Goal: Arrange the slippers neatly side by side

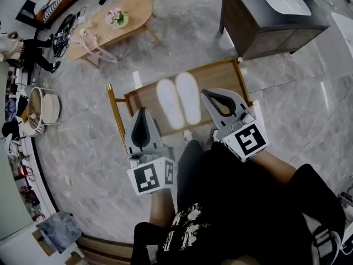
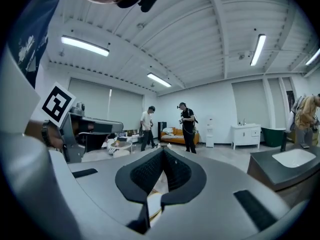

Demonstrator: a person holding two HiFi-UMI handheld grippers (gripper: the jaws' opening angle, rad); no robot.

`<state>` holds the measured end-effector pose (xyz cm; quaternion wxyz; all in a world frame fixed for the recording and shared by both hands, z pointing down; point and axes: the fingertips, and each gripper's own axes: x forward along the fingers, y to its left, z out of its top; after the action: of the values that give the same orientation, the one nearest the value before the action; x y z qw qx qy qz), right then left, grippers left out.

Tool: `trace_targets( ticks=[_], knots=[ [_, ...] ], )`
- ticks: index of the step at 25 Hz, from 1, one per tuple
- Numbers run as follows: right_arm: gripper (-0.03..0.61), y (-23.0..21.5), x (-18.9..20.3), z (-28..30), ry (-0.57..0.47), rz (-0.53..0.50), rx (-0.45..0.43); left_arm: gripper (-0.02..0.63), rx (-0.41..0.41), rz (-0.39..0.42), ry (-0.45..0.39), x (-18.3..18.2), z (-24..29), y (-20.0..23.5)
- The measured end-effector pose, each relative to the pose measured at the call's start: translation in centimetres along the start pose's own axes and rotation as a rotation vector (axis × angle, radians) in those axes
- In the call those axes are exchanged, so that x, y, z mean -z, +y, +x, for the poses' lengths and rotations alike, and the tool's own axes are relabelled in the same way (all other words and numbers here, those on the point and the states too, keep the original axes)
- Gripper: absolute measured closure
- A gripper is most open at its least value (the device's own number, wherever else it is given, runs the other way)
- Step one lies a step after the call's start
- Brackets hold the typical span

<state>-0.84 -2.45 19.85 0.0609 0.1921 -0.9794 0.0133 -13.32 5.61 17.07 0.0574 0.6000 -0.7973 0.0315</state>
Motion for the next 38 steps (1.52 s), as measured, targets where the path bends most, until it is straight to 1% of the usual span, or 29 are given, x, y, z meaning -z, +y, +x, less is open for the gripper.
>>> trace_targets(
  ticks=[1,3,5,9,15,20,27,38],
  knots=[
    [0.580,-0.1,-0.6,-0.3,-0.008,0.001,-0.005,0.606,-0.013,0.002,-0.026,-0.8,-0.1,-0.1],
    [0.580,-0.5,-1.5,-1.0,-0.016,0.001,-0.002,0.606,-0.031,0.015,-0.051,-1.8,-0.4,-0.5],
    [0.580,-0.9,-2.0,-1.6,-0.018,-0.010,0.005,0.606,-0.037,0.023,-0.056,-2.3,-0.6,-1.0],
    [0.580,-1.0,-2.2,-2.2,-0.023,-0.009,-0.005,0.606,-0.037,-0.002,-0.061,-2.9,-1.1,-1.4],
    [0.580,-0.9,-2.9,-3.5,-0.054,-0.009,-0.011,0.606,-0.058,0.051,-0.073,-3.9,-2.4,-1.5],
    [0.580,-0.7,-3.5,-3.7,-0.066,-0.001,-0.019,0.606,-0.046,0.053,-0.076,-4.0,-2.7,-2.1],
    [0.580,-0.7,-3.4,-3.8,-0.069,0.003,-0.026,0.606,-0.036,0.071,-0.066,-3.9,-2.6,-3.0],
    [0.580,0.3,-2.1,-3.5,-0.064,0.030,-0.061,0.606,-0.055,0.090,-0.035,-2.6,-3.0,-3.0]
  ],
)
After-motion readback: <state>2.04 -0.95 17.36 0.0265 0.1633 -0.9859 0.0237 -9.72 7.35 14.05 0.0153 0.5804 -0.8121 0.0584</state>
